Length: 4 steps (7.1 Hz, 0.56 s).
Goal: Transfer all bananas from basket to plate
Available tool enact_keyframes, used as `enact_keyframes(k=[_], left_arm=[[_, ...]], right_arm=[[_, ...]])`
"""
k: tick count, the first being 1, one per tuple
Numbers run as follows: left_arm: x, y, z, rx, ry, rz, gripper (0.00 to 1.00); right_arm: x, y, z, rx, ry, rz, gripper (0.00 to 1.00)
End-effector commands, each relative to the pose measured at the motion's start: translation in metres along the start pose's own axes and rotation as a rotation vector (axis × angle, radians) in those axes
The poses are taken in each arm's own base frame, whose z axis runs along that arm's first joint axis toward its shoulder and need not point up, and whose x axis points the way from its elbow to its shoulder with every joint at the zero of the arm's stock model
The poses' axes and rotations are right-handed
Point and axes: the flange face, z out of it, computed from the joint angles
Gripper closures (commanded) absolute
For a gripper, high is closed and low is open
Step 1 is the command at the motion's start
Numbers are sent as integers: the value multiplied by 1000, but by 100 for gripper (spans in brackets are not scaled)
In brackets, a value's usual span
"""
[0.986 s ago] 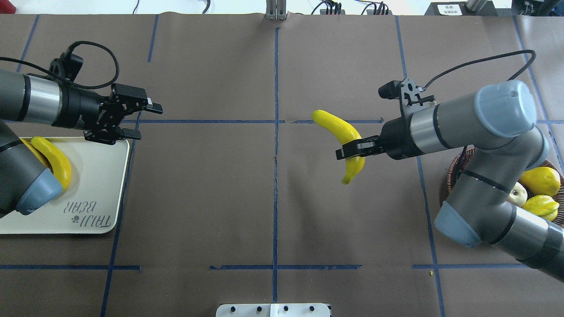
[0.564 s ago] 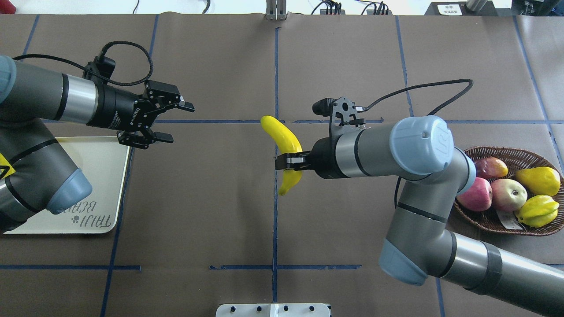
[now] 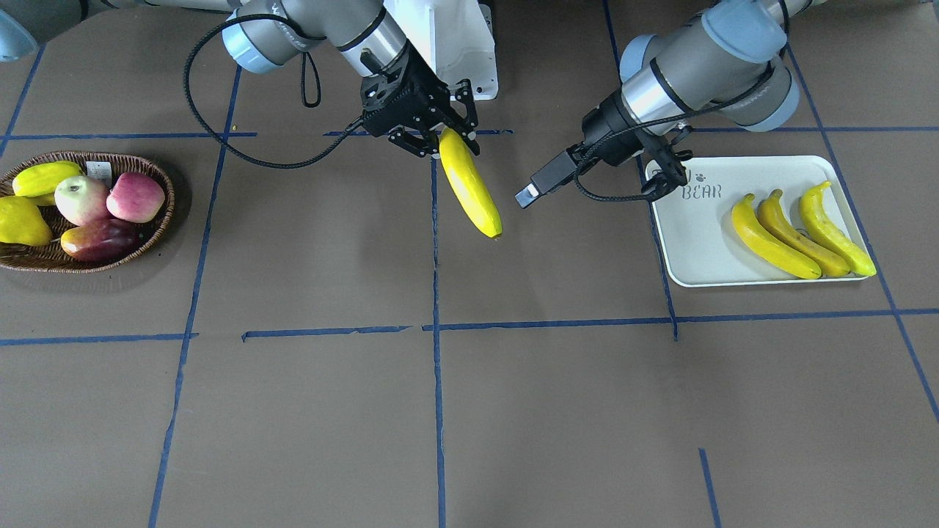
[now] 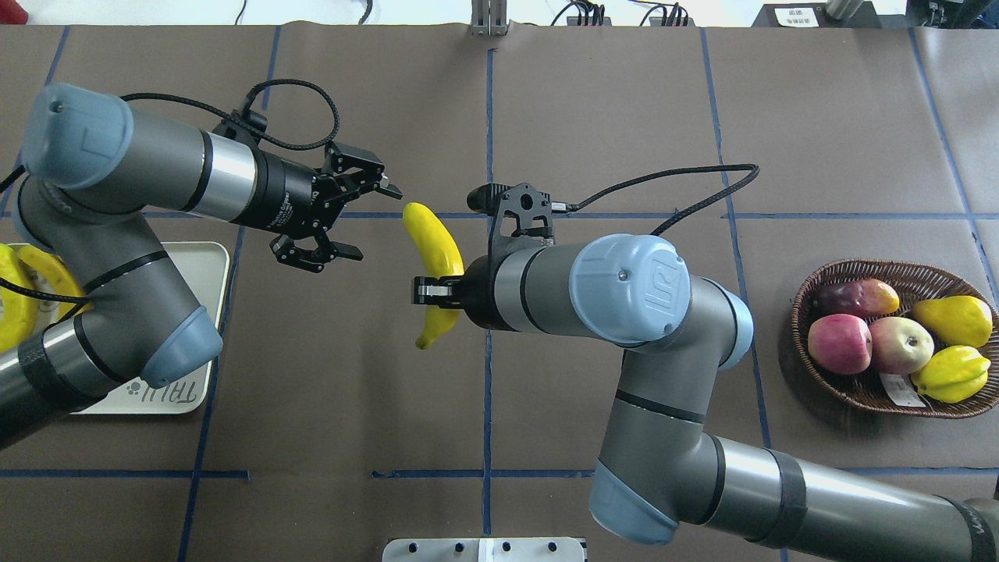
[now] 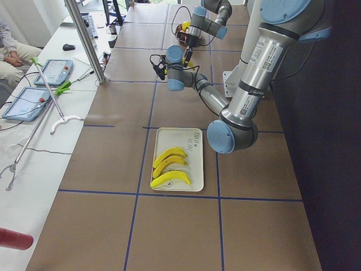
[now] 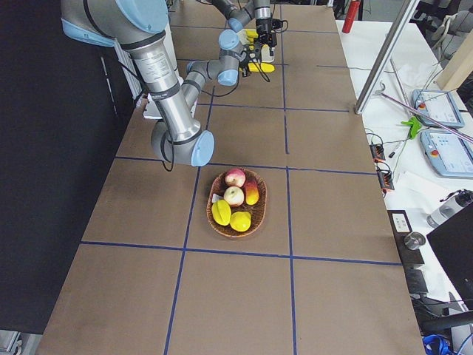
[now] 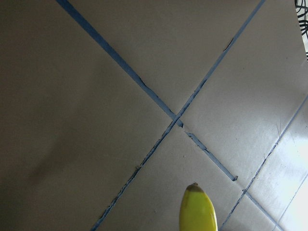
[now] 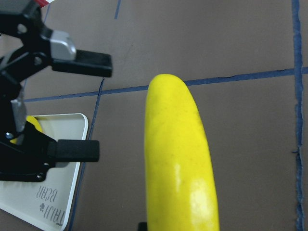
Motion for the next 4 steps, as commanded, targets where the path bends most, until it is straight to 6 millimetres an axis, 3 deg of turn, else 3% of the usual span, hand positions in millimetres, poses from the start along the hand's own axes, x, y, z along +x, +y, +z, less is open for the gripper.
enact_keyframes(k=[1, 4], left_arm=[[6, 24, 18, -2, 14, 12, 1], [3, 24, 23, -1, 8, 12, 1]], right_arm=[[-14, 7, 9, -8, -9, 1, 93], [-22, 14, 8, -17, -25, -5, 92]])
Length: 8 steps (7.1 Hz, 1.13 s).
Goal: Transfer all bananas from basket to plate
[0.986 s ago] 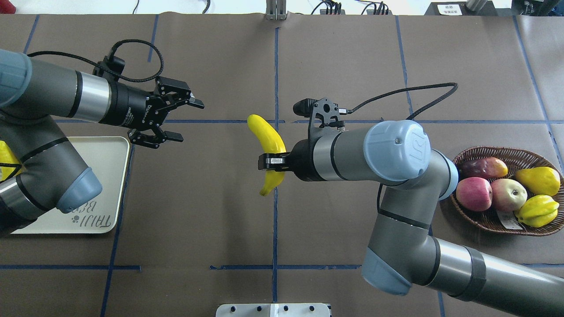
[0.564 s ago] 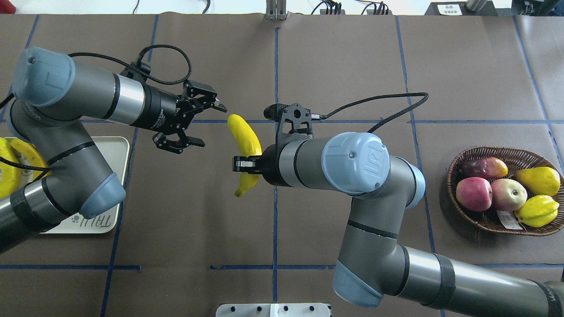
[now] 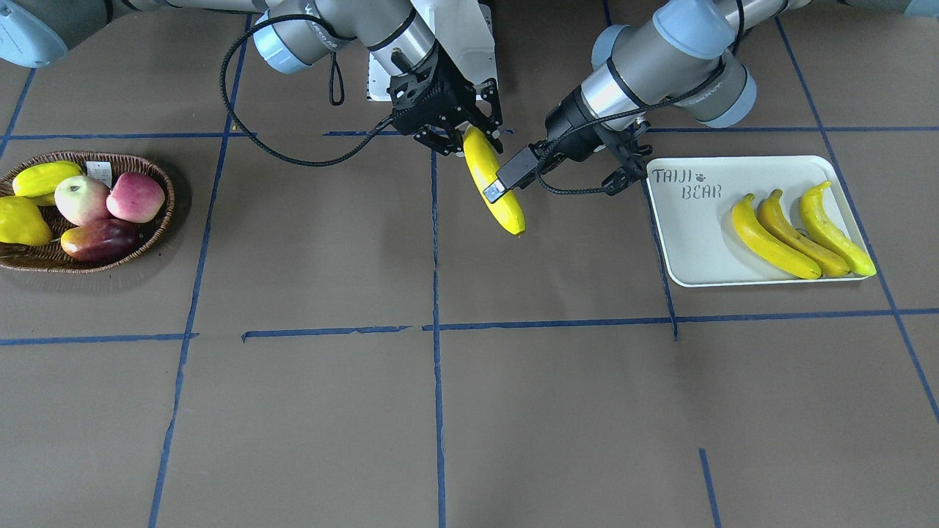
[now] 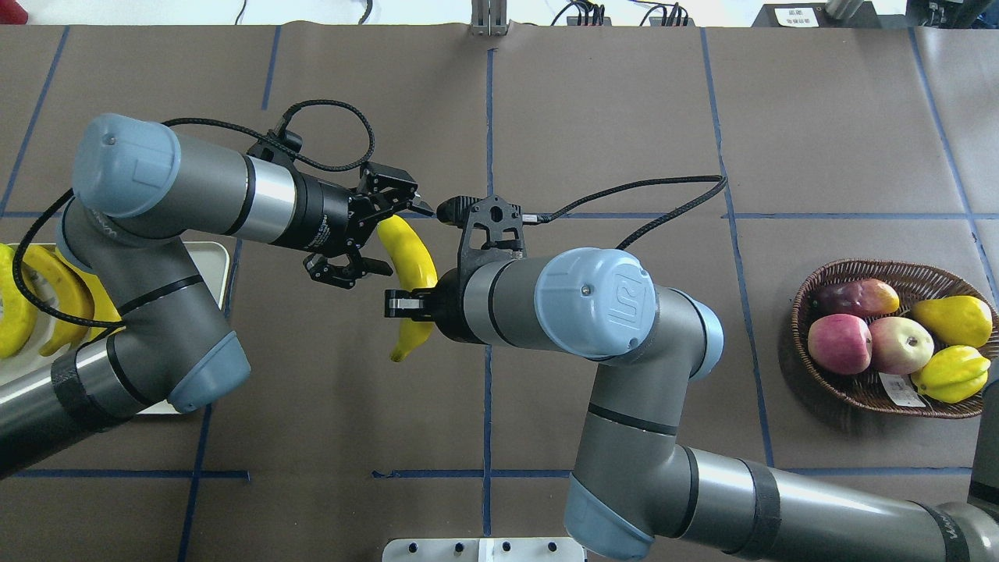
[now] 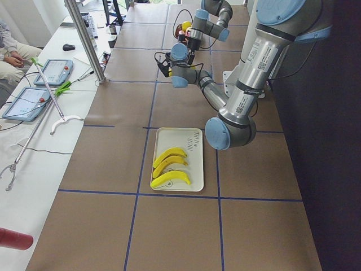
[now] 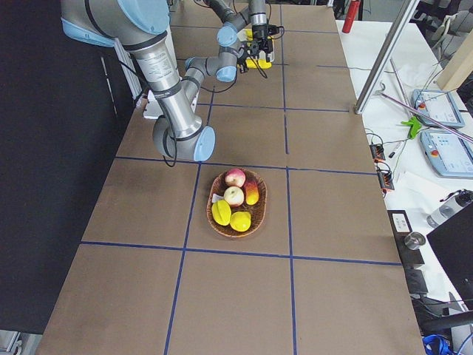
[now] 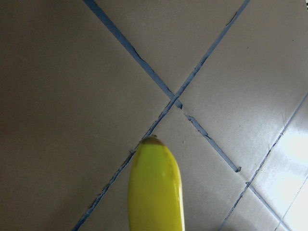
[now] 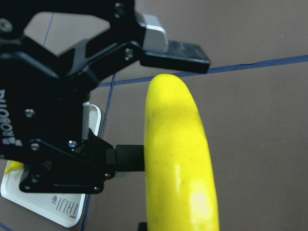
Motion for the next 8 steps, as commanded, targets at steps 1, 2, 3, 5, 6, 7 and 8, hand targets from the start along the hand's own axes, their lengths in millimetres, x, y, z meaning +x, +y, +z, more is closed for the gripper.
enact_keyframes(k=[1, 2, 3, 5, 6, 7, 8], left_arm=[[-2, 2, 5, -1, -6, -2, 6], [-3, 1, 6, 0, -7, -3, 18], [-4, 0, 6, 1, -9, -4, 28], [-5, 0, 7, 1, -12, -4, 58], [-5, 0, 7, 1, -12, -4, 61], [-5, 1, 6, 0, -11, -3, 63], [-6, 0, 6, 1, -12, -4, 78]], right_arm=[[-2, 1, 0, -1, -8, -2, 90], [-3, 1, -1, 0, -11, -3, 87], [-4, 2, -2, -1, -13, -2, 86], [-4, 2, -2, -1, -14, -2, 84], [-4, 1, -3, -1, -14, -2, 84], [-4, 2, -2, -1, -14, -2, 83], [-4, 1, -3, 1, -15, -2, 79]])
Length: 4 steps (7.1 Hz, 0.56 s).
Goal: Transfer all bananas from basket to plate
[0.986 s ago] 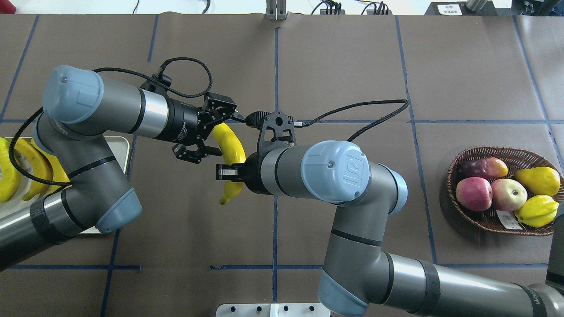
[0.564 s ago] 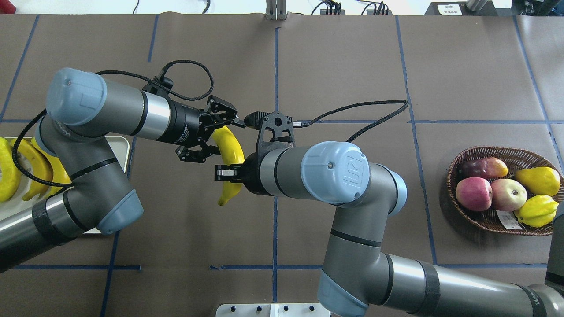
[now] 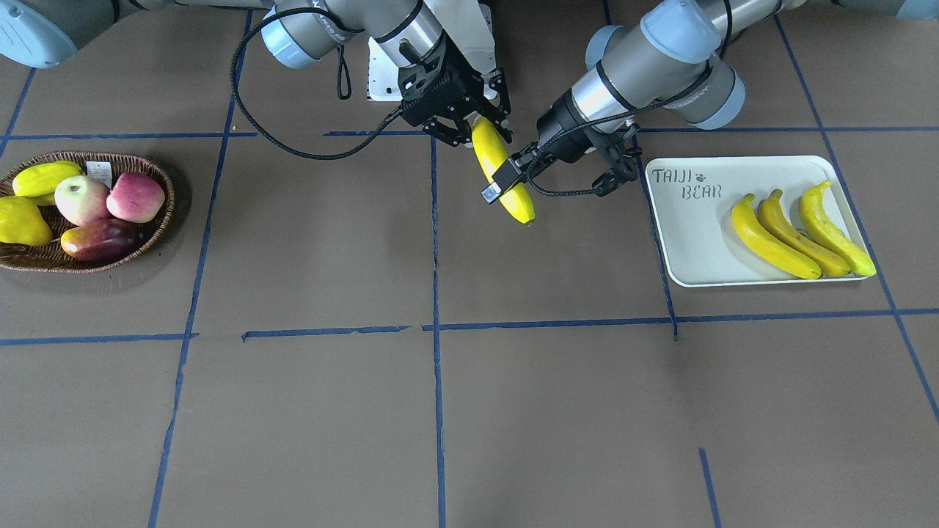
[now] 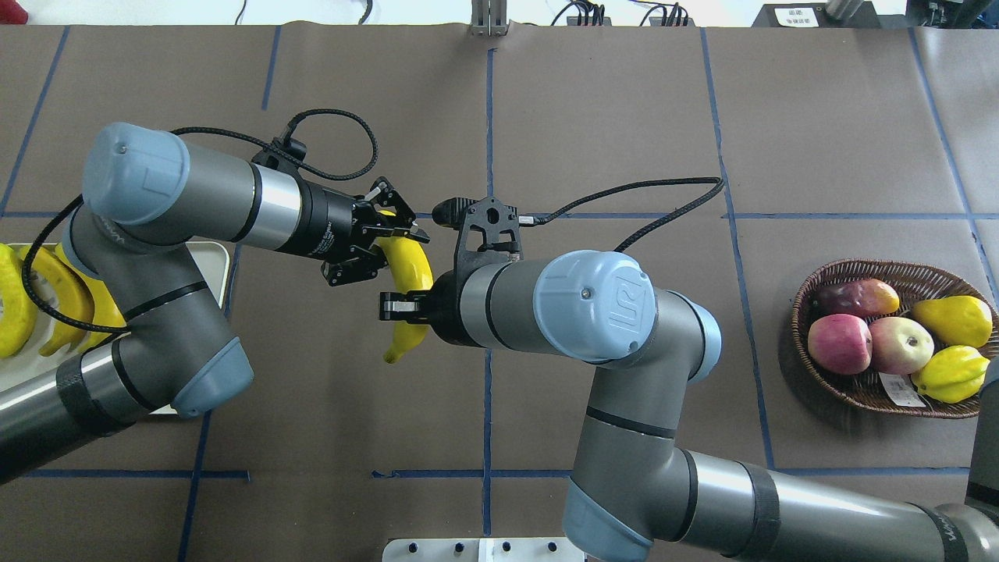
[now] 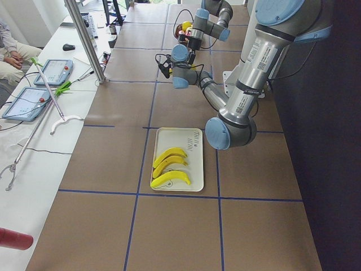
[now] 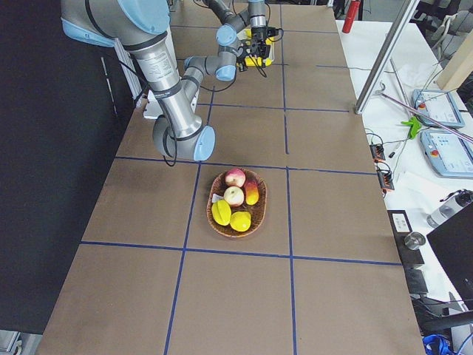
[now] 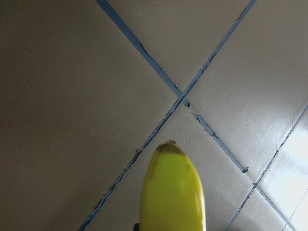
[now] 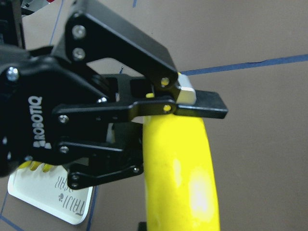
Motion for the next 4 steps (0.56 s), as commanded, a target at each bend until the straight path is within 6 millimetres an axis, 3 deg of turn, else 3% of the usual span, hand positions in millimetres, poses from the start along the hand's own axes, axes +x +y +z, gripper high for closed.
enact_keyframes(k=[1, 2, 4], left_arm=[[-1, -1, 0, 1, -2, -1, 91], [-2, -1, 0, 2, -3, -2, 96], [-5, -4, -1, 6, -7, -5, 98]], right_arm=[[2, 0, 0, 0, 0, 0, 57], [2, 0, 0, -1, 2, 0, 2], [7, -4, -3, -16, 7, -1, 1]])
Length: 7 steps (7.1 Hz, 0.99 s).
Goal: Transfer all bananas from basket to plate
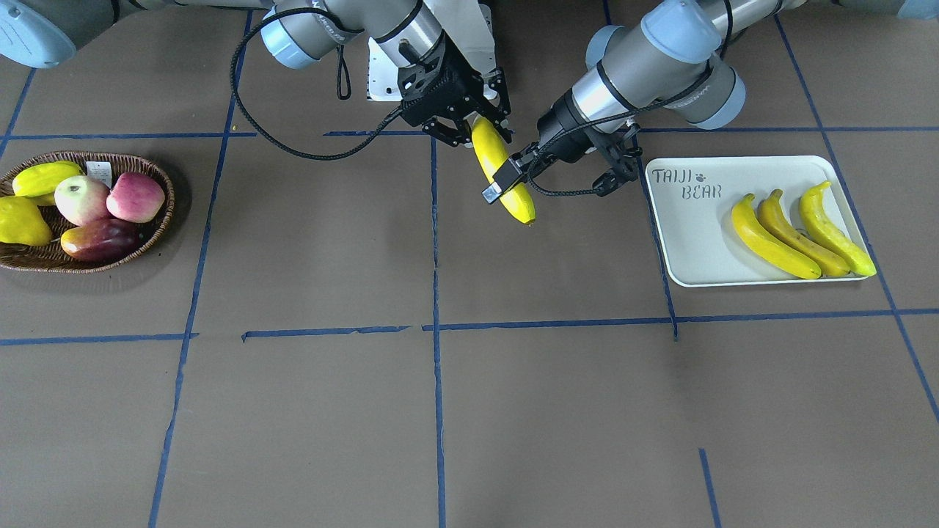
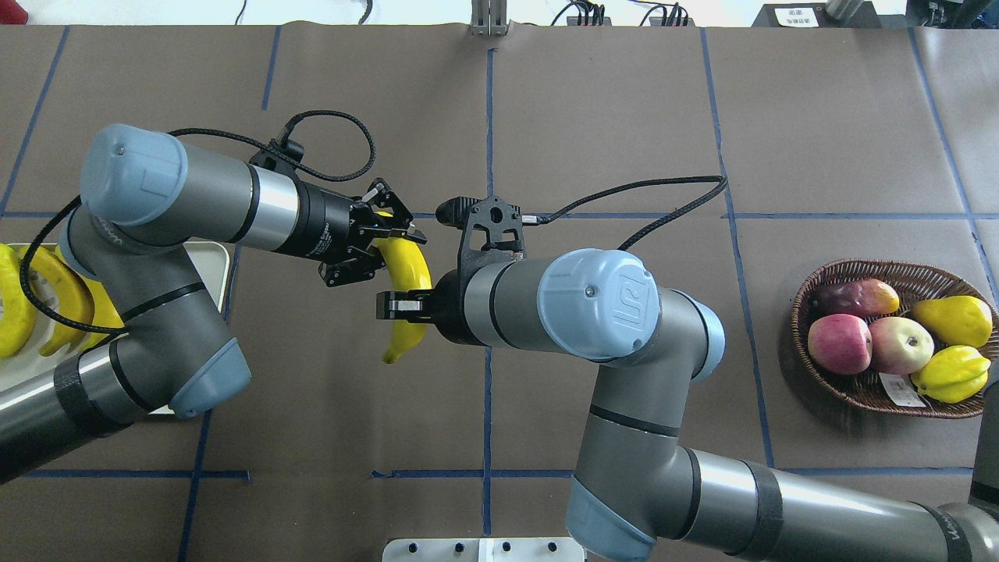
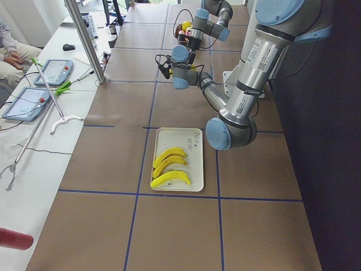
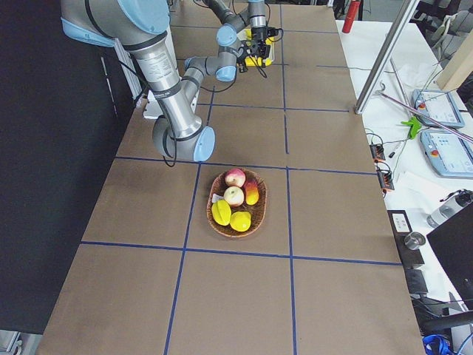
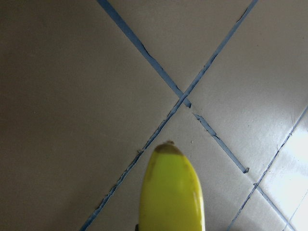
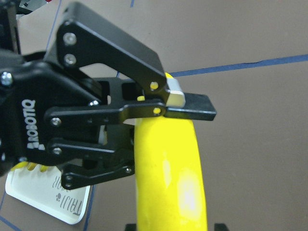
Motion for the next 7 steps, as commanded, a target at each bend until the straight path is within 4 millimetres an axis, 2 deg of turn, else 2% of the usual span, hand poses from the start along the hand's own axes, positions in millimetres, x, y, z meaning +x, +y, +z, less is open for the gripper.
enact_keyframes(k=[1, 3, 4, 5, 6, 7], left_arm=[[-2, -2, 0, 3, -3, -2, 98], [-2, -3, -2, 6, 0, -2, 99], [-8, -7, -3, 11, -9, -6, 99], [-20, -20, -6, 36, -29, -18, 99], [-24, -34, -11, 79, -65, -42, 99], [-25, -47, -13, 140, -125, -90, 99]], right_arm=[[9, -9, -6, -51, 1, 6, 1], [58, -19, -40, -113, 19, 20, 1], [88, -39, -61, -128, 41, 38, 1], [115, -58, -80, -143, 58, 59, 1], [143, -72, -95, -150, 83, 66, 1], [180, -83, -112, -160, 120, 47, 1]])
